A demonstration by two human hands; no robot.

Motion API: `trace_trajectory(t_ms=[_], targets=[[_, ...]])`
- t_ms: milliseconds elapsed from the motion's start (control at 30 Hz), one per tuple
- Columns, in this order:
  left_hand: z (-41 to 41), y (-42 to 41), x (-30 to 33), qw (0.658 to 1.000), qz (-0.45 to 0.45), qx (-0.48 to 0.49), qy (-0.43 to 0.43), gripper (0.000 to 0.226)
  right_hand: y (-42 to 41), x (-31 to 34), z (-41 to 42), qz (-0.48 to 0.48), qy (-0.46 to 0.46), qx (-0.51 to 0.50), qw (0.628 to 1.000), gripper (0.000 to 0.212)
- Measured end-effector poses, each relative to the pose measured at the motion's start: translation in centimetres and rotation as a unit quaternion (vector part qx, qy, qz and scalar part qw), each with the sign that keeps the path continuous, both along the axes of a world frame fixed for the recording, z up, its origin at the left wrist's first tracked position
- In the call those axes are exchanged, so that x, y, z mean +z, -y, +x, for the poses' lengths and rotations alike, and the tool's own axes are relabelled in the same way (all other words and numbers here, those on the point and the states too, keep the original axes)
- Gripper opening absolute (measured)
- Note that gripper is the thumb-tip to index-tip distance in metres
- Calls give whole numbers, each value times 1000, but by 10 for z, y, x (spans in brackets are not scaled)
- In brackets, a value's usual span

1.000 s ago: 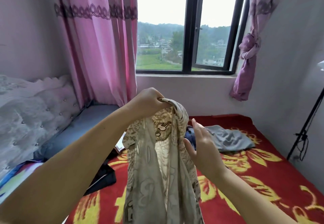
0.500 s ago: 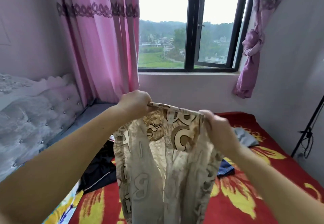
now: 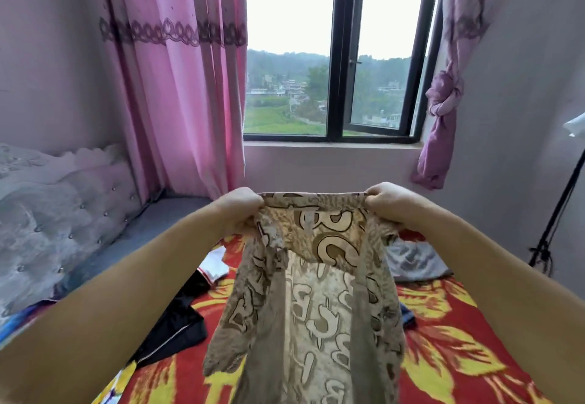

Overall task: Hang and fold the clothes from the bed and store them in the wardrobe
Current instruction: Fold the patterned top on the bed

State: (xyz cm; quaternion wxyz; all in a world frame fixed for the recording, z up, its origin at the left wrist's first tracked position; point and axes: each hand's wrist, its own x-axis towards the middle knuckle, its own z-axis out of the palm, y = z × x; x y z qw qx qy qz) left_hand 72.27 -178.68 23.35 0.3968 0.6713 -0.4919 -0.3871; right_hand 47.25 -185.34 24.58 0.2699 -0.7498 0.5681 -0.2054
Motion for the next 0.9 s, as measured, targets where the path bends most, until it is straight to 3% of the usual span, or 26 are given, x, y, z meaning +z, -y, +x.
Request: trace_trajectory(t_ms=[33,100,167,233,300,333,400,467,533,600,700,767,833,900], targets=[[0,0,3,998,-11,-11,-60,29,-2,0,1,60,142,-1,988,27],[-1,-1,9,979,-26,-58,-196,33,-5,2,0,148,347,20,926,27],[2,-2,12,958,-46,-100,-263,28,-4,3,-6,161,399,69,900,20],[8,-3,11,968,-65,-123,-211,13,-4,5,-14,106,324,131,931,10],[14,-3,7,987,-102,-125,-21,10,-4,5,-17,-18,168,148,974,14],[15,-3,5,980,-140,-99,101,7,-4,4,-15,-110,78,126,983,11],[14,-2,2,926,-227,-28,299,15,-6,3,-10,-265,-61,66,960,17],[11,-4,2,884,-275,9,378,30,-12,1,-7,-368,-131,0,921,29],[11,-7,6,861,-297,33,413,34,-16,1,-9,-455,-137,-33,879,35],[12,-10,13,846,-323,53,420,33,-18,9,-14,-487,-88,-34,868,35],[9,-16,29,847,-388,64,357,27,-20,29,-17,-356,98,35,929,24],[3,-21,35,872,-403,57,270,27,-25,35,-14,-262,189,75,943,22],[2,-23,38,881,-403,56,243,29,-27,34,-14,-267,204,101,936,23],[6,-22,39,888,-356,39,288,32,-25,32,-13,-300,144,100,938,19]])
